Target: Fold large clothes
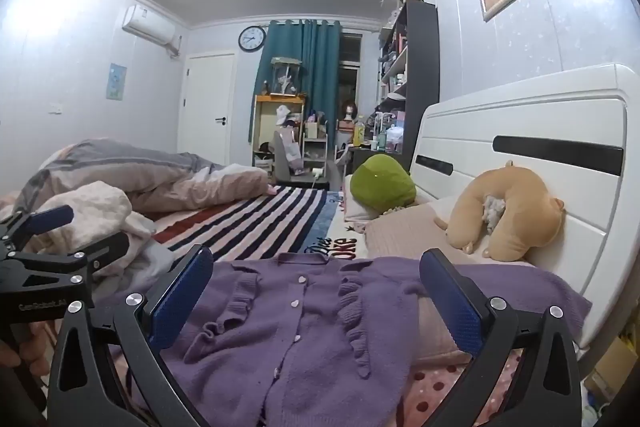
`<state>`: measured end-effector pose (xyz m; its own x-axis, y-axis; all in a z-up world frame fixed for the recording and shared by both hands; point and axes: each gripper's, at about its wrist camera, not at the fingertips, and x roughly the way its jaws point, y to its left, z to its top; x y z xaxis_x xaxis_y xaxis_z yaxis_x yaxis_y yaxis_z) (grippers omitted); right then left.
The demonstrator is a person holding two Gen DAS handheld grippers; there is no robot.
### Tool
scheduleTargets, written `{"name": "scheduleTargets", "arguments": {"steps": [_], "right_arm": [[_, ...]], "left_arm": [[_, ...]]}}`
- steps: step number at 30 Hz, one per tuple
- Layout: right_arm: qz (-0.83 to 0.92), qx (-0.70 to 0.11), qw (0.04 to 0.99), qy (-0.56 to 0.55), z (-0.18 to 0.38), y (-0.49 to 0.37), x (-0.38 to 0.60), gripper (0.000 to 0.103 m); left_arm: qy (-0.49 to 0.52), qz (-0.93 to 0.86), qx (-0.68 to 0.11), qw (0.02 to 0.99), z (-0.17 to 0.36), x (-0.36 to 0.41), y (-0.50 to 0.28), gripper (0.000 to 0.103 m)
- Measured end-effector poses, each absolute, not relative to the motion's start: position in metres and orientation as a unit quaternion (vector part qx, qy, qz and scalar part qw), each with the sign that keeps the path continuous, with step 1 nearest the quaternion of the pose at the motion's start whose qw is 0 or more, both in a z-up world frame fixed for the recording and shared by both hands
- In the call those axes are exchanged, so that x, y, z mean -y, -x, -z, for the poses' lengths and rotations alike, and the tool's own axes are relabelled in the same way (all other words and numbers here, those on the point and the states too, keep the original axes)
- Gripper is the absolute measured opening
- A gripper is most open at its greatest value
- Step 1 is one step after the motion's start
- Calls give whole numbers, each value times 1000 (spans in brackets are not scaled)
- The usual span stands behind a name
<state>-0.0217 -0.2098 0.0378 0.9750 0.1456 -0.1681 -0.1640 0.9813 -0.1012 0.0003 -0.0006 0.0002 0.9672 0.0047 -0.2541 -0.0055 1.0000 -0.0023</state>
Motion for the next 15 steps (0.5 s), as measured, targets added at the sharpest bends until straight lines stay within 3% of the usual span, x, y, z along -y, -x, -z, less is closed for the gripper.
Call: {"name": "scheduleTargets", "arguments": {"steps": [15], "right_arm": [[-82,-70,992,60,-32,26,209,103]], "left_arm": [[13,-8,-129,992,3,-6,3,102]]}}
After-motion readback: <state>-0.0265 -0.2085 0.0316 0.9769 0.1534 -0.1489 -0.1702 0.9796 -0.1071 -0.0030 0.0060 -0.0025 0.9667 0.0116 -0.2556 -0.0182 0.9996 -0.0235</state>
